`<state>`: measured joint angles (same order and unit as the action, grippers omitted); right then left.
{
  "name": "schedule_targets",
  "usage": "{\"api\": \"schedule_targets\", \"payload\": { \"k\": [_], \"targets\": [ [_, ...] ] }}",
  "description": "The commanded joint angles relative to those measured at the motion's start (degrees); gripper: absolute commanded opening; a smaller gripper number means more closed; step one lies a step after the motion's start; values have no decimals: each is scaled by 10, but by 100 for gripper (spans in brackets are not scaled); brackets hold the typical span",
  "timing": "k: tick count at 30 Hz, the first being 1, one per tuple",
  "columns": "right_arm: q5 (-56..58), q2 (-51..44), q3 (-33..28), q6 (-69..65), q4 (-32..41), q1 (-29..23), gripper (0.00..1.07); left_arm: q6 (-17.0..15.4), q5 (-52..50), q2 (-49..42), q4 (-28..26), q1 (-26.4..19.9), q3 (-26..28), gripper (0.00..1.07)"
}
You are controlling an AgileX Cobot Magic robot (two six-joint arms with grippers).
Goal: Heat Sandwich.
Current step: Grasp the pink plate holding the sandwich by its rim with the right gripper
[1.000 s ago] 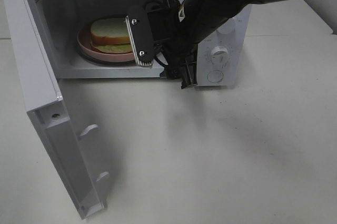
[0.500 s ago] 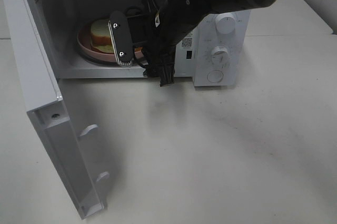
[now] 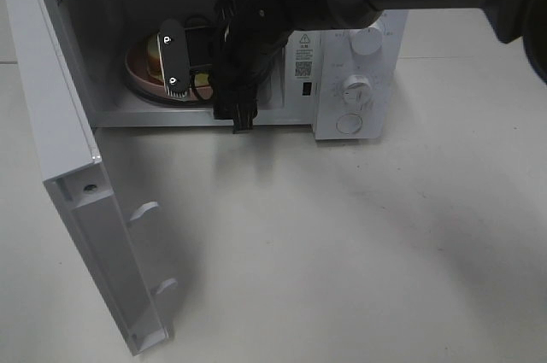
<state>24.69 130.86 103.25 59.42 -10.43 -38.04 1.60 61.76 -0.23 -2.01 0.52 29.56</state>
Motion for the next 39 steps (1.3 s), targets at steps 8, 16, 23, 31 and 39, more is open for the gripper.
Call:
{"api": "schedule_targets", "payload": {
  "k": [8,16,23,31,39],
  "targets": [
    [43,46,73,-11,-5,-2,77,-3,-6,-4,0,2,0,98],
    [51,84,131,-33,-14,-2,77,-3,-6,-4,0,2,0,98],
    [48,85,131,-33,-25,-2,76,-3,-6,-4,1,2,0,98],
    [52,96,131,-33,-7,-2,73,-3,-6,-4,1,2,0,98],
    [74,97,131,-50,-7,-7,25,-3,-6,-4,1,2,0,98]
  ]
}}
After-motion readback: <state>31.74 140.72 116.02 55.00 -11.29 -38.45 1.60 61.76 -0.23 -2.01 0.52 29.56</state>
